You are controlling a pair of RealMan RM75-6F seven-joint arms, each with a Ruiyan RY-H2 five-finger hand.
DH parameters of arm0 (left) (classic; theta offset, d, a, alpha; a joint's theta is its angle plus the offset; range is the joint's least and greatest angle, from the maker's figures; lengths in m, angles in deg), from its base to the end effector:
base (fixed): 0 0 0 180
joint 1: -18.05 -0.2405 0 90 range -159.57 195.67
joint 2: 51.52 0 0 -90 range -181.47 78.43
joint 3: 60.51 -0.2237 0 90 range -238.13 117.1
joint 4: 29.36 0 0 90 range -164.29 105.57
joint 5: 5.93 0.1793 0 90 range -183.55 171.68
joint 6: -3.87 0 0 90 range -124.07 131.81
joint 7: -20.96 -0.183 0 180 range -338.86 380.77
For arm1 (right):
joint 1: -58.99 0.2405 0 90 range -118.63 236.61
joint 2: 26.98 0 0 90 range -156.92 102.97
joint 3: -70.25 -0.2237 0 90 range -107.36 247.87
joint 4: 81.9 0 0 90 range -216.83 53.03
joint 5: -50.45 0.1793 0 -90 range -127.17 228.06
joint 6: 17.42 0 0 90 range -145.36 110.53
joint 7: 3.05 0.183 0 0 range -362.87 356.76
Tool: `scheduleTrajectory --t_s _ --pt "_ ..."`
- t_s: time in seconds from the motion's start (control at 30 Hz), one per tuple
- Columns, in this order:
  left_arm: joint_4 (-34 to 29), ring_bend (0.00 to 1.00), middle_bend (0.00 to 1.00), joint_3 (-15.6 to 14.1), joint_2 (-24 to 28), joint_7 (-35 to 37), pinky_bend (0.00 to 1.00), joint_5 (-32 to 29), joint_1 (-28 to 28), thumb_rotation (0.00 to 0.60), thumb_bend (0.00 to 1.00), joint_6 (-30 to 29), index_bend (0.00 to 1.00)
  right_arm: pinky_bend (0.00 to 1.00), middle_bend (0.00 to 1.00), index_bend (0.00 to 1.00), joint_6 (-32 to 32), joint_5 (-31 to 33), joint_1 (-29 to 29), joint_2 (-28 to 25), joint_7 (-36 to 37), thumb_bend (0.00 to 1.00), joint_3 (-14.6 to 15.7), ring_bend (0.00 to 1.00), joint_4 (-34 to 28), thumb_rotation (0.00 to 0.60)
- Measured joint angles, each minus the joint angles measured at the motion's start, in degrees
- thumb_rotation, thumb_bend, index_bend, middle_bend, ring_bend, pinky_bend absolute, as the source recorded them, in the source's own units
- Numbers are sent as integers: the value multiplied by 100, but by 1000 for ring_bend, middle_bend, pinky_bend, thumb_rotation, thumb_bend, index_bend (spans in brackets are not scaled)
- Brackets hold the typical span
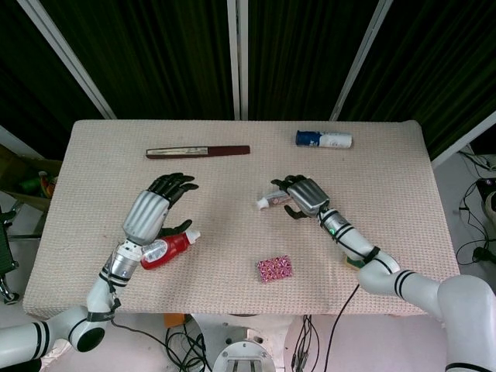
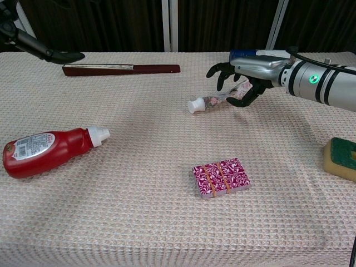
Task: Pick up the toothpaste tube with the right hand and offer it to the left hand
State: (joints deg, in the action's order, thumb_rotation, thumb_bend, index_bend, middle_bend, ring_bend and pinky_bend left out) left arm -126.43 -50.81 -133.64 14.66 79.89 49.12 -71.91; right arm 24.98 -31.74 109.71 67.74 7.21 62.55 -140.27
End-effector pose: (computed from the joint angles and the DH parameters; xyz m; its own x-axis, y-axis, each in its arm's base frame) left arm -0.0902 0.3021 0.0798 0.1373 0.0164 0.9904 0.8720 -0.4763 -0.1130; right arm -0.1211 -0.3942 -0.0321 0.4903 -0.3394 0.8028 -0.8166 -0.5006 0.2872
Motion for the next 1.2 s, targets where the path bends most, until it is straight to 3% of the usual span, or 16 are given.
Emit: scheduleTrajectory --t_s 0.33,0.73,0.97,1.2 --pt "161 140 195 -90 -39 217 200 43 -116 600 209 -95 246 233 320 151 95 -45 -227 -166 -586 440 337 143 -352 600" --pt "389 140 195 -119 -147 429 199 73 -142 600 209 -87 246 233 324 151 735 74 -831 -397 -1147 440 553 148 -888 600" --pt "463 140 195 -120 -181 489 200 67 -148 600 206 -67 246 232 323 151 883 80 -938 -501 -1073 428 543 149 -1013 600" --pt "420 140 194 -88 -147 466 200 53 -171 600 206 -98 246 232 316 151 1119 -58 -891 -950 -824 285 297 149 -1402 600"
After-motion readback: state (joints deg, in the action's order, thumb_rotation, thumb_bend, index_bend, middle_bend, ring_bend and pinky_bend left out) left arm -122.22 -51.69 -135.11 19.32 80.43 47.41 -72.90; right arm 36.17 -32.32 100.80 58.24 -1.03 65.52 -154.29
